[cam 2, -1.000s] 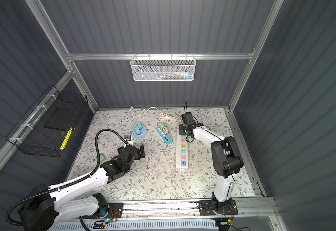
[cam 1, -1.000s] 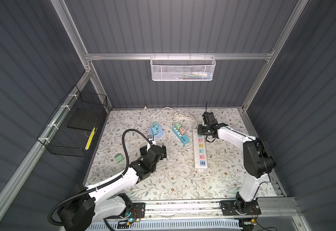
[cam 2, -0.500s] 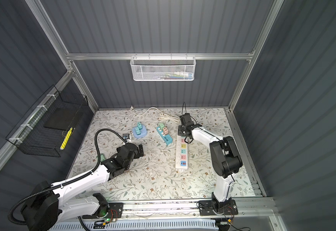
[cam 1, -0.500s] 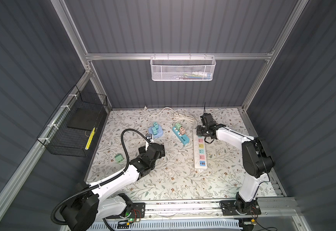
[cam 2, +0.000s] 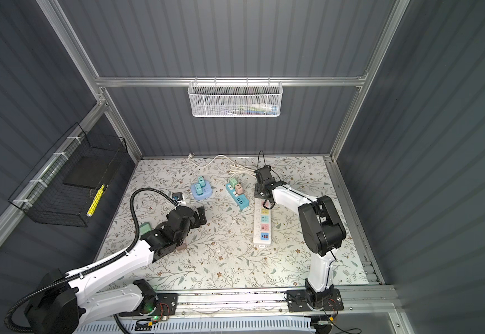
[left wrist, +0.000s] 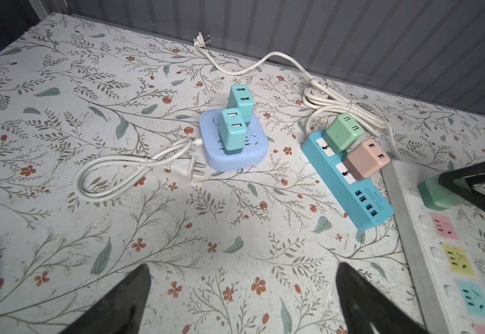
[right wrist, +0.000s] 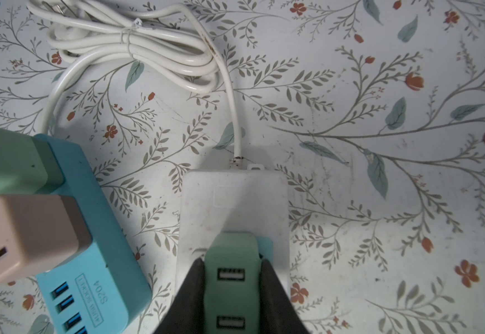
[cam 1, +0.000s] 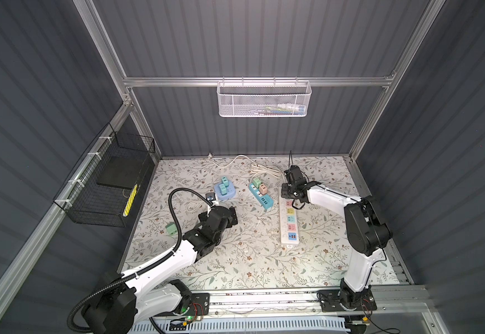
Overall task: Insert the plug
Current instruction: 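Lower the green adapter into the strip's farthest socket with the right gripper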
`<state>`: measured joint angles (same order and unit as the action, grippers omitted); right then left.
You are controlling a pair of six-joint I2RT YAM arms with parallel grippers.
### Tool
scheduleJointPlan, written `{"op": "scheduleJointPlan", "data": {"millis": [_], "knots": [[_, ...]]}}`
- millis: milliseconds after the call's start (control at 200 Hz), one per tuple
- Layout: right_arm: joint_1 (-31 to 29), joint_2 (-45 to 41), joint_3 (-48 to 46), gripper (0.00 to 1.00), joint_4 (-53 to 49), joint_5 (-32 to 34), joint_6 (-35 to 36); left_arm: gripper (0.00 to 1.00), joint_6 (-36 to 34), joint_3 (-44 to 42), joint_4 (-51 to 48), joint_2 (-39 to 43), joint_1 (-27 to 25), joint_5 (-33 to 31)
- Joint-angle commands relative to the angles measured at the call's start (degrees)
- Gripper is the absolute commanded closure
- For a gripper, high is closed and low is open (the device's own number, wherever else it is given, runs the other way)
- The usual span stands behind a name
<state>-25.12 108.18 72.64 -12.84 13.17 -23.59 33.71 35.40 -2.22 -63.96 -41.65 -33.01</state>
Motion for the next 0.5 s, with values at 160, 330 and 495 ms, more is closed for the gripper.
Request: {"op": "scheduleJointPlan", "data": {"millis": [160, 330, 495], "knots": [[0.5, -0.68, -1.08, 0.53, -9.88, -3.98, -2.77, 0.0, -0.24, 1.8, -2.35, 3.74, 0.48, 4.95], [1.57, -4.19, 4.18, 0.38, -13.37, -5.05, -2.26, 0.0, -2.64, 4.0, -2.81, 5.49, 0.53, 6.52], [1.95, -6.95, 5.6, 0.3, -15.17, -5.7, -0.74, 0.0, -5.75, 6.16, -4.62, 5.48, 0.62, 4.72]]}}
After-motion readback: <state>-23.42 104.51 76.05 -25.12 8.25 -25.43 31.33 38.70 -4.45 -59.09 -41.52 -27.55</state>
